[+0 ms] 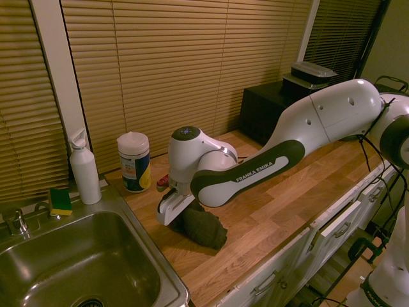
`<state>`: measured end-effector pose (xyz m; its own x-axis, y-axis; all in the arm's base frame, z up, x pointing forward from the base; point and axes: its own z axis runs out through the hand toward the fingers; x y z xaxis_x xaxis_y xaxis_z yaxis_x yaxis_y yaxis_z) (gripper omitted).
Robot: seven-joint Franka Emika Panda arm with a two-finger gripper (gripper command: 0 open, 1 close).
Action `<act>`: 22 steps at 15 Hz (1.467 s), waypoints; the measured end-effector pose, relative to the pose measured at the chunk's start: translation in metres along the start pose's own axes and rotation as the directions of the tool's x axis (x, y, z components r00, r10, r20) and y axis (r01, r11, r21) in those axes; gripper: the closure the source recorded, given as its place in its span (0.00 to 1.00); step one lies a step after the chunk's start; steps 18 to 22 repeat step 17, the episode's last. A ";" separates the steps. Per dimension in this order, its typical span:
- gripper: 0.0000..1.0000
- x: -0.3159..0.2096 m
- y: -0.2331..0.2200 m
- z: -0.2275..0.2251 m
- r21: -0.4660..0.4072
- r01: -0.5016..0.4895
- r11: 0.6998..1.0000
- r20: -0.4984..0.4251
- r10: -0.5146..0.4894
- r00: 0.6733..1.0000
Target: Clear the spill
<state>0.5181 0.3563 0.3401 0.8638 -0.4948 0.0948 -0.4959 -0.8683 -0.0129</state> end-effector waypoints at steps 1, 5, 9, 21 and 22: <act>0.00 -0.001 -0.002 0.000 0.001 -0.004 1.000 0.001 0.004 1.000; 0.00 -0.007 -0.011 -0.001 0.006 0.002 1.000 0.002 -0.002 1.000; 0.00 -0.011 -0.015 -0.004 0.012 0.006 1.000 0.001 -0.006 1.000; 0.00 -0.005 -0.013 -0.069 0.078 -0.017 0.997 -0.050 0.021 0.999; 0.00 -0.005 -0.013 -0.069 0.078 -0.017 0.997 -0.050 0.021 0.999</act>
